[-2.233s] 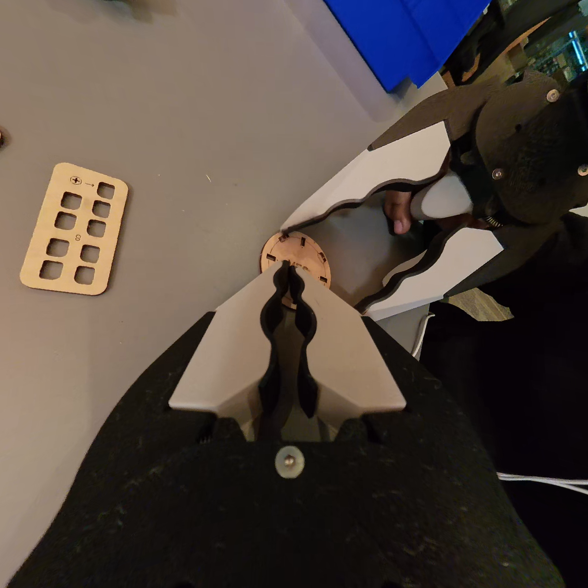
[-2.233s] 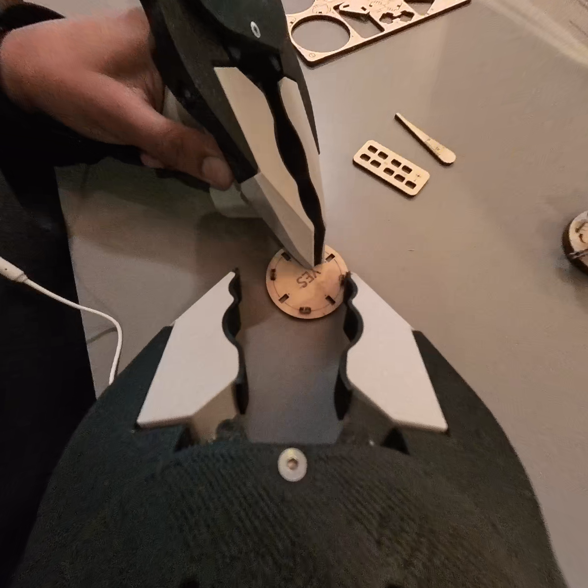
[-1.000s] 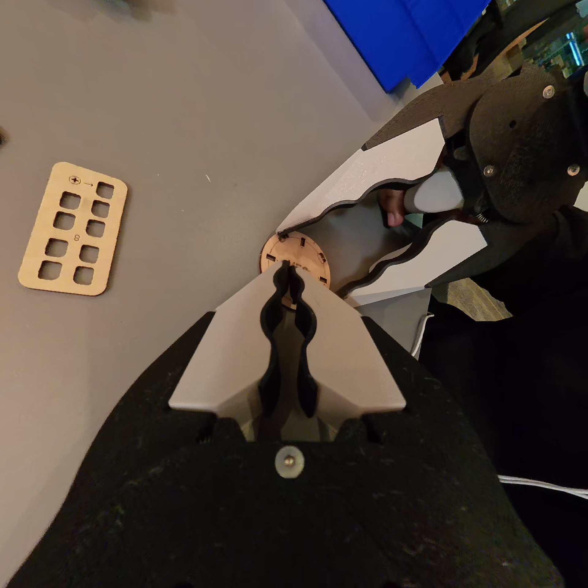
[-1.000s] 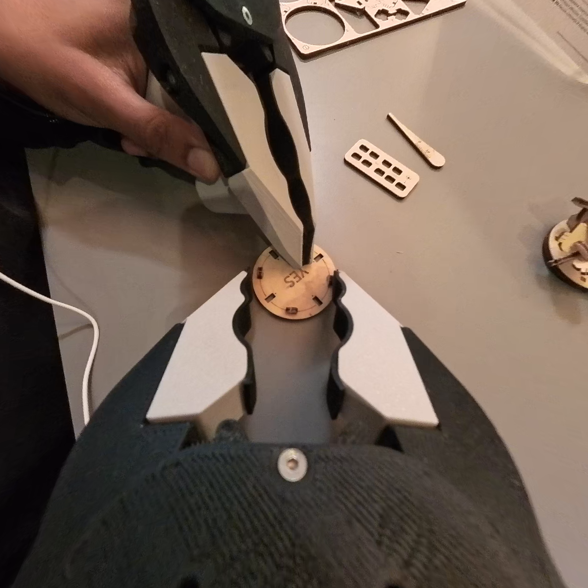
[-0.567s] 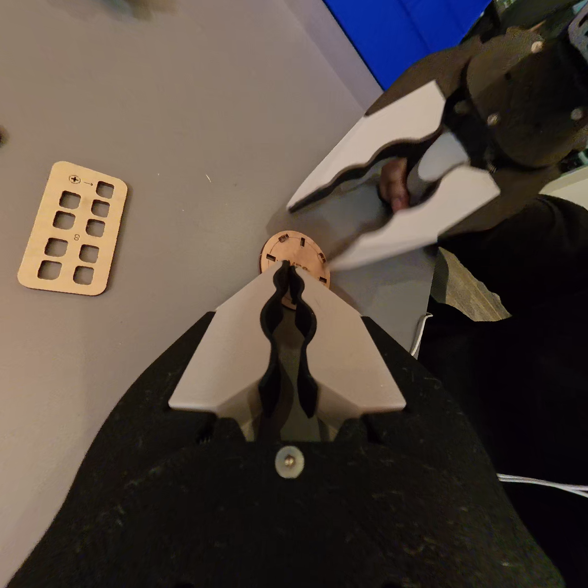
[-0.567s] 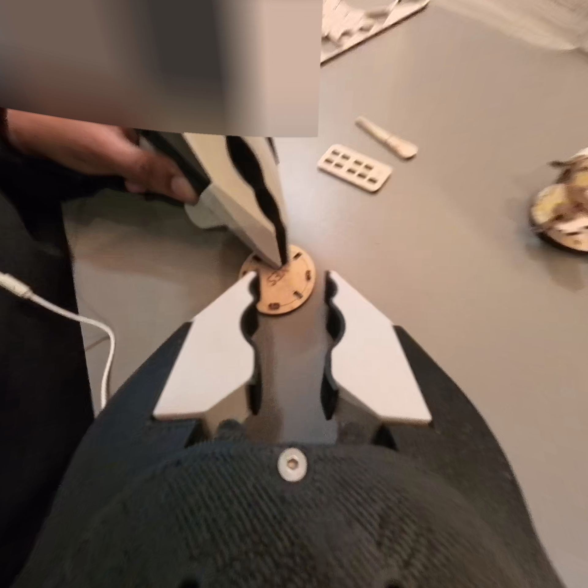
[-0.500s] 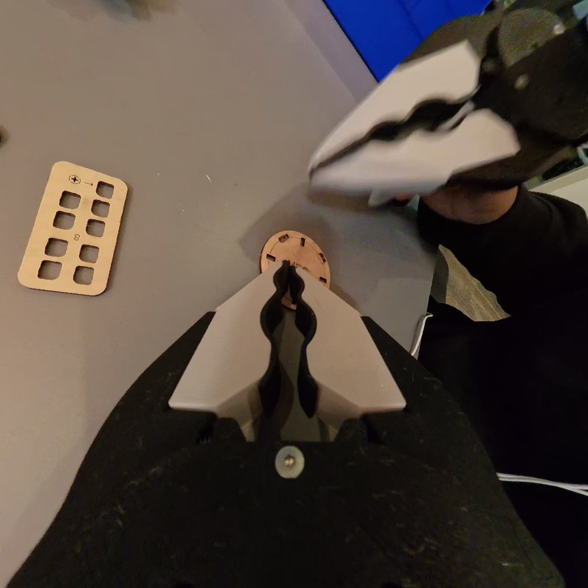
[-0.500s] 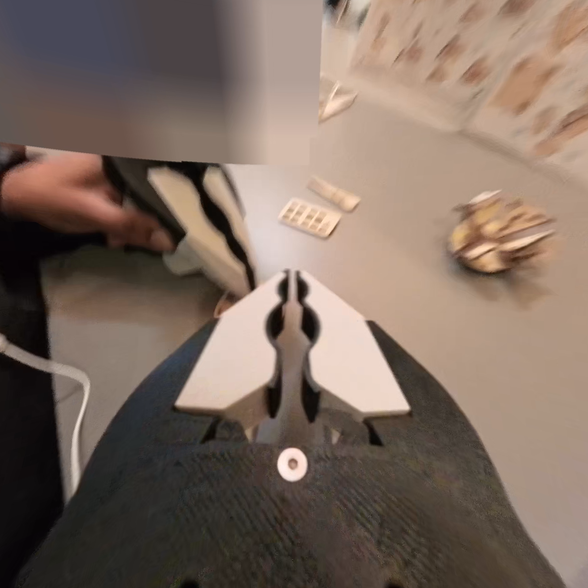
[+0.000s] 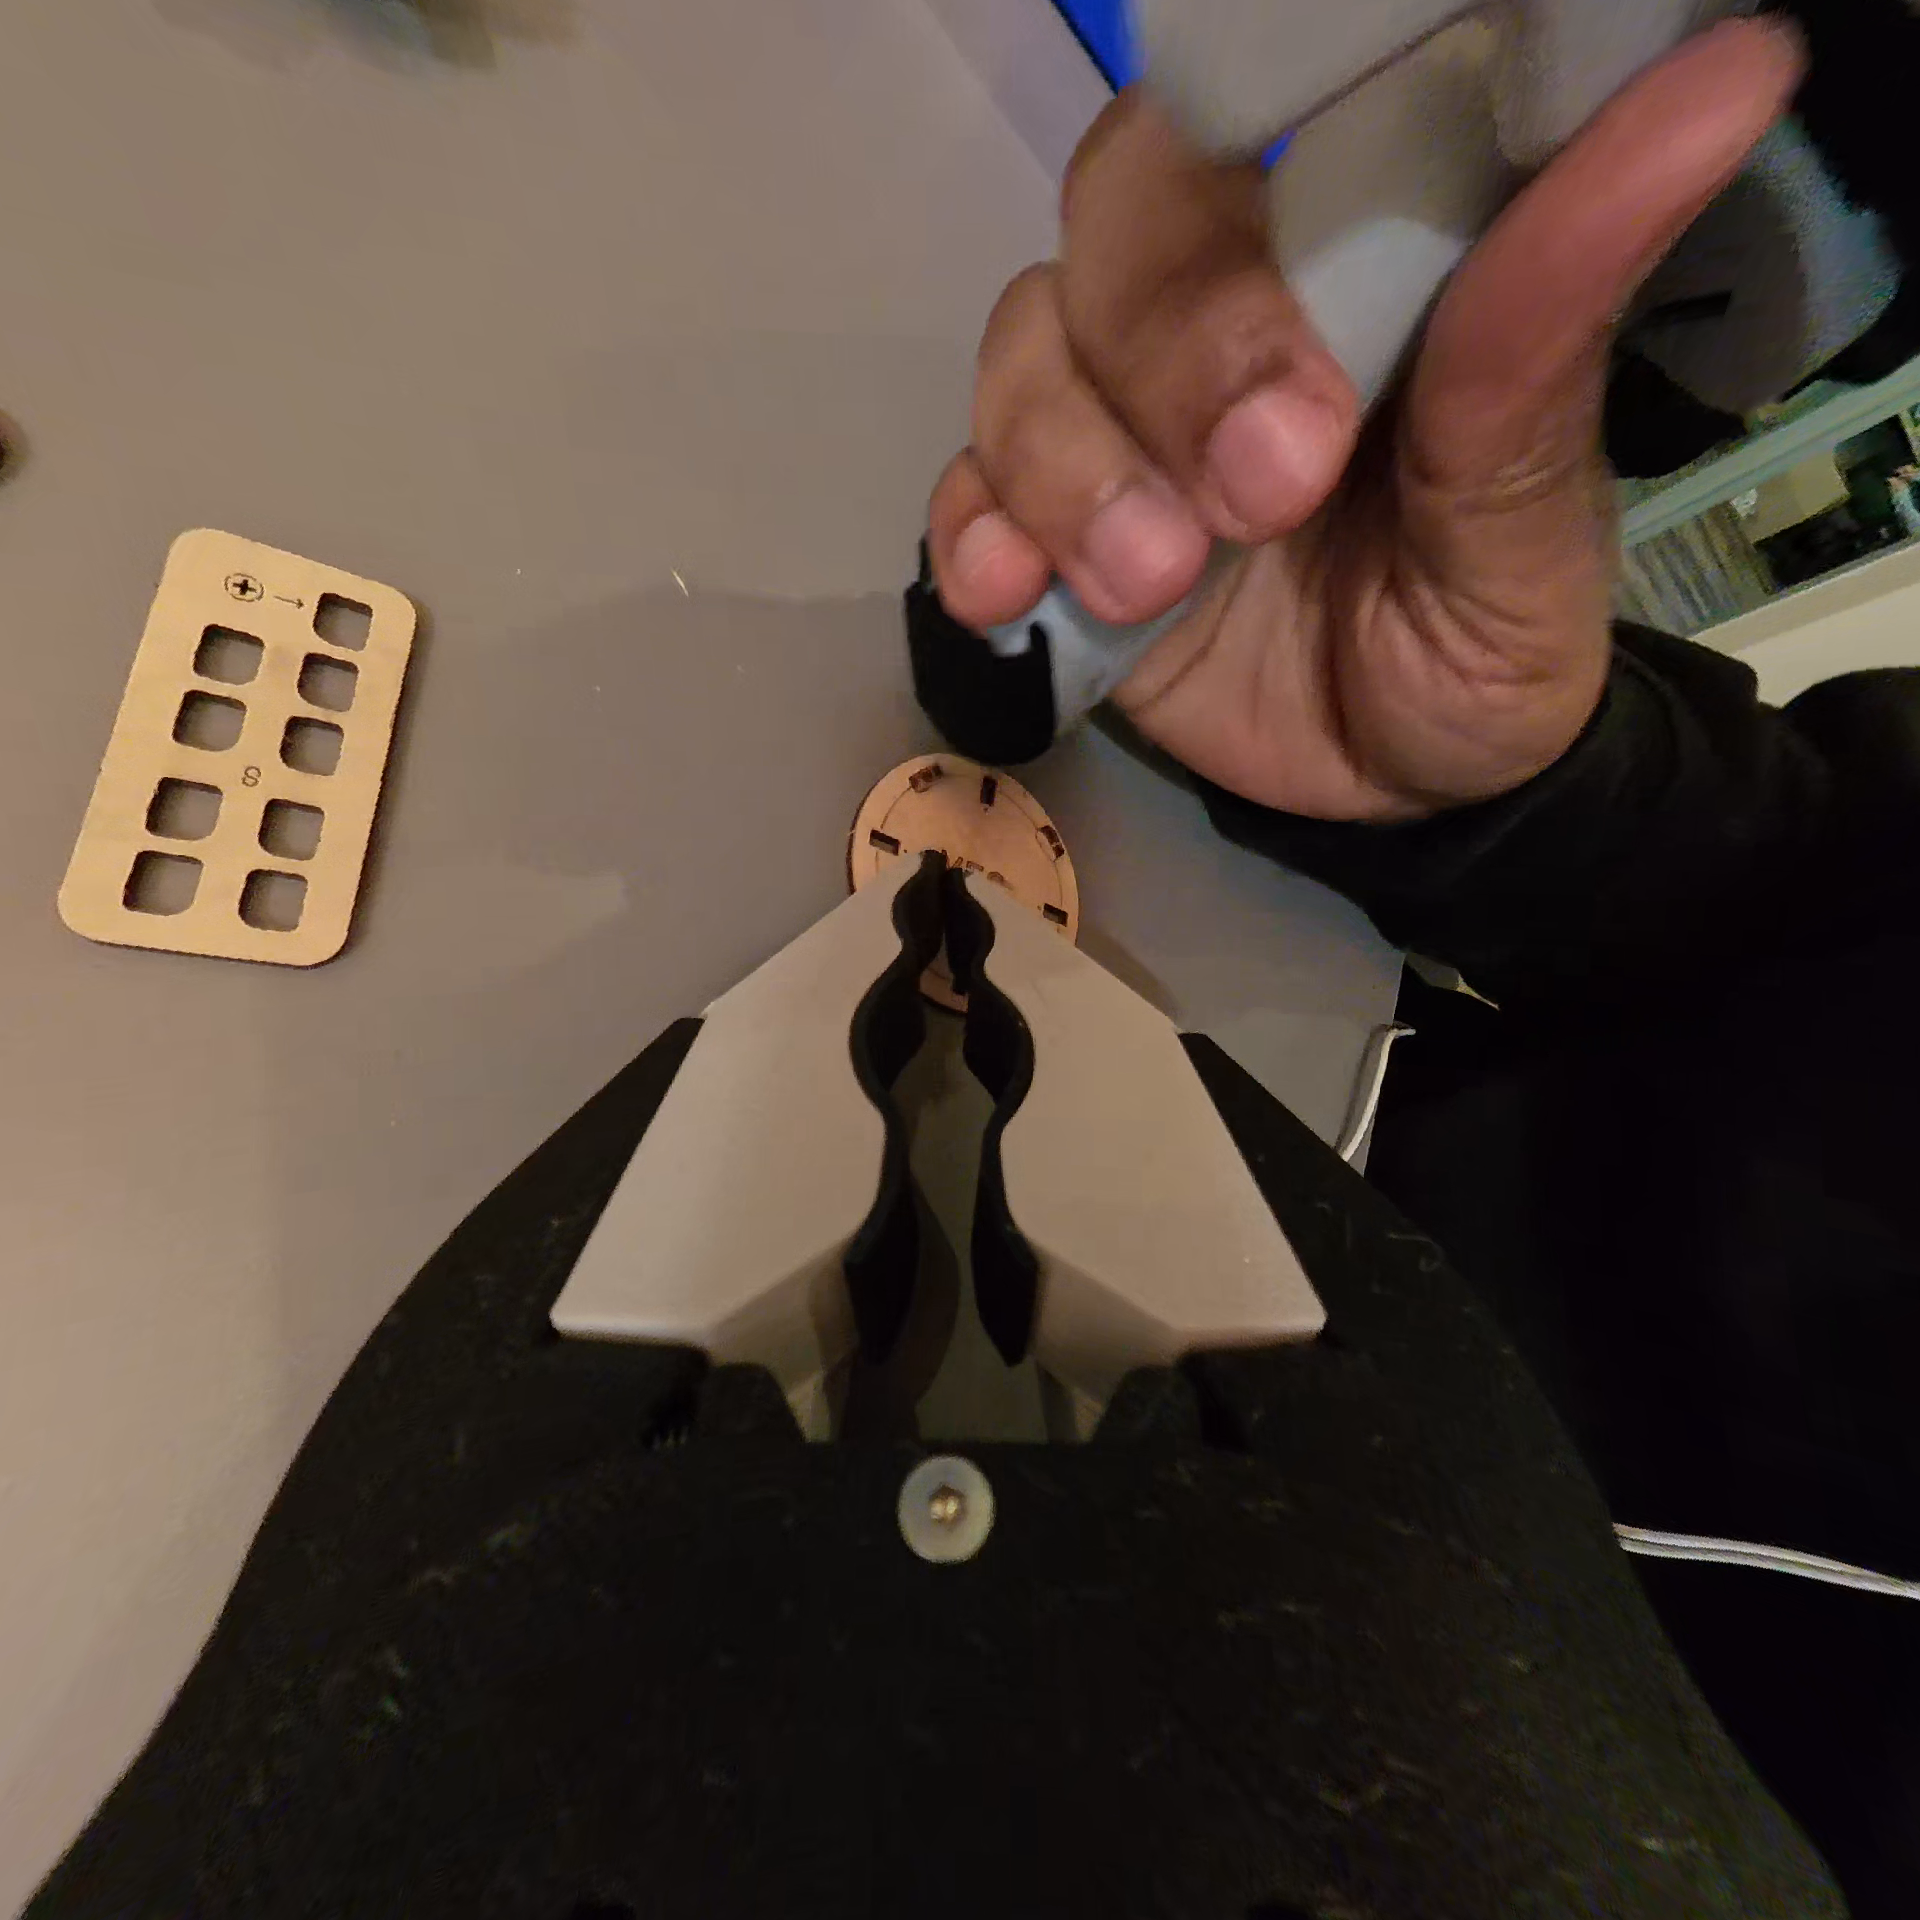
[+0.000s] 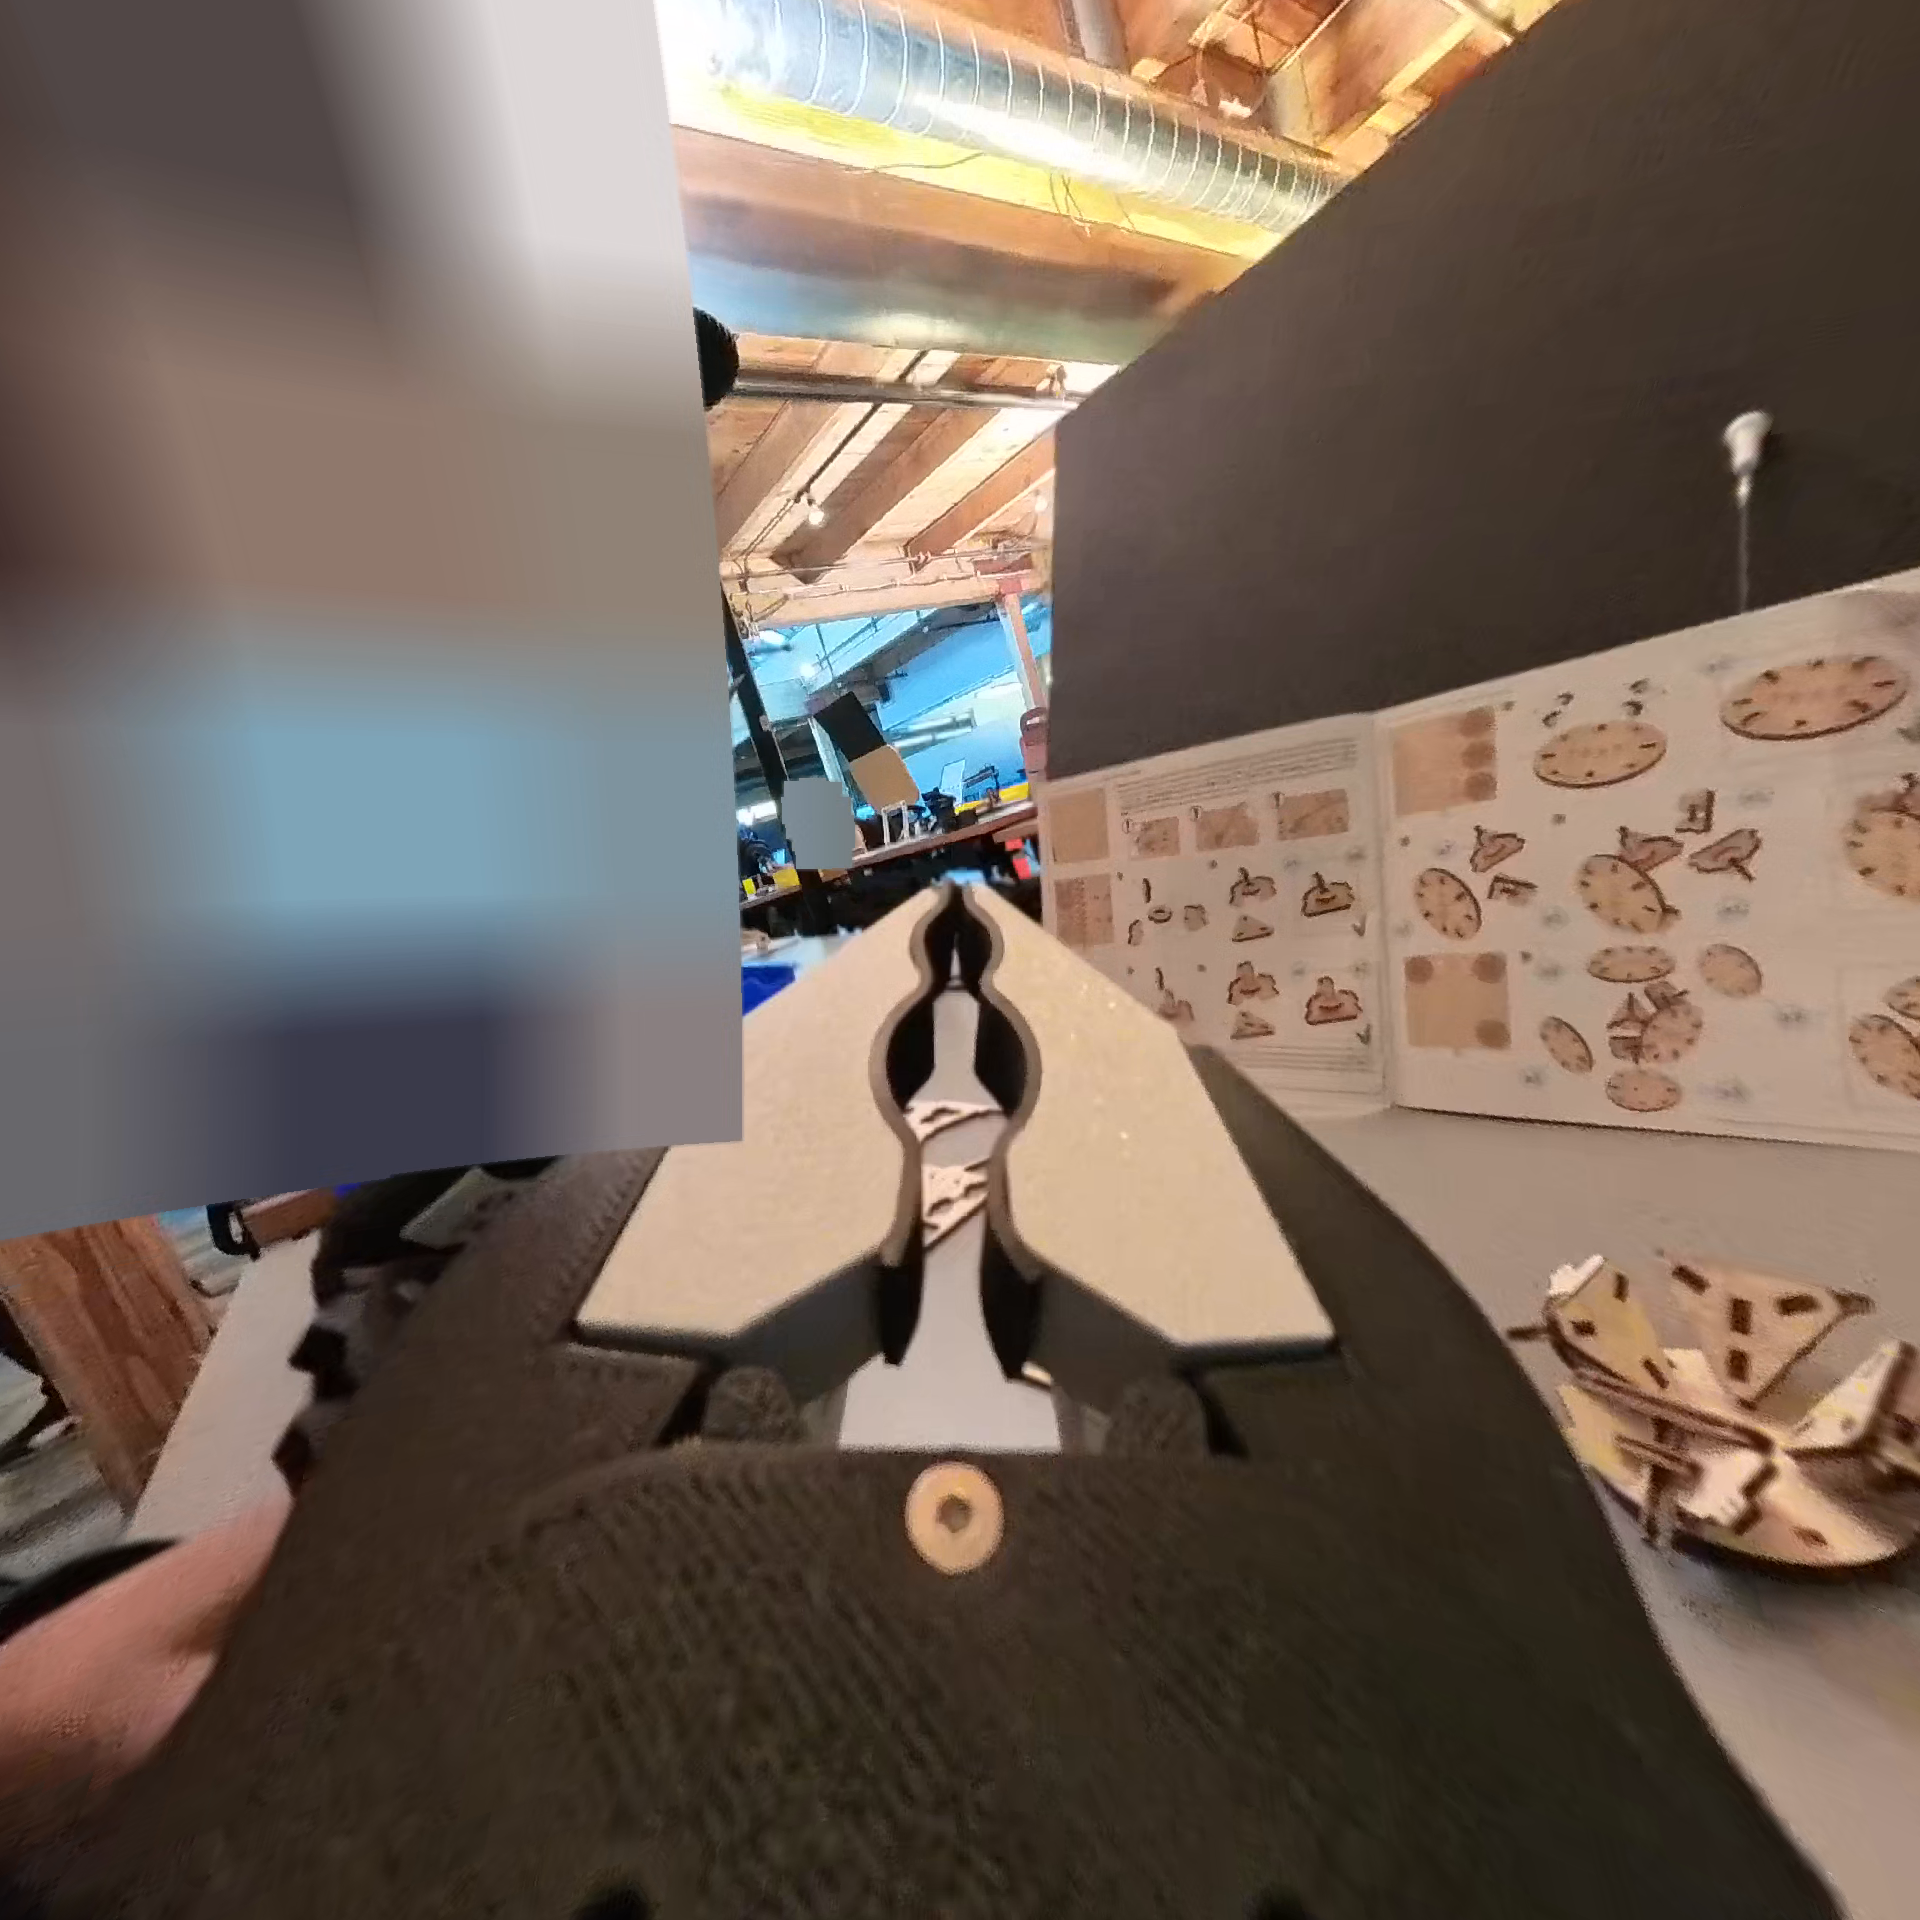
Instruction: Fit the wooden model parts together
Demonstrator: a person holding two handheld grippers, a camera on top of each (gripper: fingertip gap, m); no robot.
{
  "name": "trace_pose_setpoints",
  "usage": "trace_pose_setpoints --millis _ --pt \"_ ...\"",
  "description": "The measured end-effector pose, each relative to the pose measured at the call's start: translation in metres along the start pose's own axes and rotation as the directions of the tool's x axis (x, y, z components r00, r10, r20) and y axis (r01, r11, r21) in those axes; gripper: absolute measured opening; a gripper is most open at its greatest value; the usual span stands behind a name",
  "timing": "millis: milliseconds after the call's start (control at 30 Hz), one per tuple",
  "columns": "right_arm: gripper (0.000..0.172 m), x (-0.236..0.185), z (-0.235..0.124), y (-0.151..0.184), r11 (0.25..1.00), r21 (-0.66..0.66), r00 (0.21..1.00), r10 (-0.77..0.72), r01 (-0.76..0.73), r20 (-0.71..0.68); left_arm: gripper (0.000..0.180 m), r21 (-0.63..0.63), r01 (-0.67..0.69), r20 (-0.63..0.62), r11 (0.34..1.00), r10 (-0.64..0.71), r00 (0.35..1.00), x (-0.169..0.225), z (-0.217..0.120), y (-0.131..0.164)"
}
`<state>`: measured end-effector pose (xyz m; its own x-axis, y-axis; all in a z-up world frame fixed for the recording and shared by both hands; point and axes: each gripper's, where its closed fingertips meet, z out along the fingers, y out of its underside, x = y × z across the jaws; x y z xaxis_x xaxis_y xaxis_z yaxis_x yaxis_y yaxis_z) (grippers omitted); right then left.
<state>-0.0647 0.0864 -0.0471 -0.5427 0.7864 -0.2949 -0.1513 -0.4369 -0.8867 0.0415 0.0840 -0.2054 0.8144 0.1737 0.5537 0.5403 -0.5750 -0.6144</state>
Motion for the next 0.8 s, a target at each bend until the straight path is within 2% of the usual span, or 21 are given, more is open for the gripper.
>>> trace_pose_setpoints --millis 33,100,233,367,433,500,567,600,733,800 --pt "0.000 0.001 0.003 0.015 0.998 -0.054 1.000 -0.024 0.024 0.005 0.000 0.000 -0.001 0.000 1.000 0.001 1.000 0.000 0.000 0.000" --pt "0.000 0.001 0.005 0.032 0.990 -0.140 1.000 0.006 -0.003 0.023 0.000 0.000 -0.005 0.004 1.000 0.005 1.000 0.000 0.000 0.000" --pt "0.000 0.012 0.000 -0.002 1.000 -0.011 1.000 0.022 -0.022 -0.012 0.000 0.000 -0.008 0.007 1.000 0.008 1.000 0.000 0.000 0.000" --pt "0.000 0.020 -0.003 -0.018 1.000 0.019 1.000 -0.009 0.009 -0.020 0.000 0.000 -0.010 0.007 1.000 0.010 1.000 0.000 0.000 0.000" --pt "0.000 0.020 -0.001 -0.014 0.999 -0.037 0.999 -0.032 0.032 -0.010 0.000 0.002 -0.017 0.016 1.000 0.017 1.000 0.000 0.000 0.000" --pt "0.005 0.023 0.003 0.005 0.977 -0.203 0.998 -0.062 0.060 0.000 0.000 0.054 -0.067 0.076 0.996 0.063 0.995 -0.002 -0.006 -0.008" --pt "0.018 0.027 0.005 0.026 0.924 -0.358 0.991 -0.126 0.132 0.041 0.000 0.146 -0.108 0.123 0.983 0.091 0.988 -0.004 -0.018 -0.025" --pt "0.023 0.029 0.006 0.031 0.899 -0.391 0.980 -0.186 0.197 0.065 0.000 0.174 -0.114 0.133 0.978 0.091 0.987 -0.006 -0.025 -0.032" --pt "0.043 0.034 0.008 0.031 0.764 -0.357 0.843 -0.490 0.537 0.220 0.000 0.207 -0.146 0.128 0.967 0.122 0.984 -0.015 -0.048 -0.062" --pt "0.051 0.035 0.008 0.030 0.712 -0.307 0.776 -0.576 0.631 0.258 0.000 0.169 -0.224 0.197 0.960 0.190 0.962 -0.027 -0.057 -0.076"
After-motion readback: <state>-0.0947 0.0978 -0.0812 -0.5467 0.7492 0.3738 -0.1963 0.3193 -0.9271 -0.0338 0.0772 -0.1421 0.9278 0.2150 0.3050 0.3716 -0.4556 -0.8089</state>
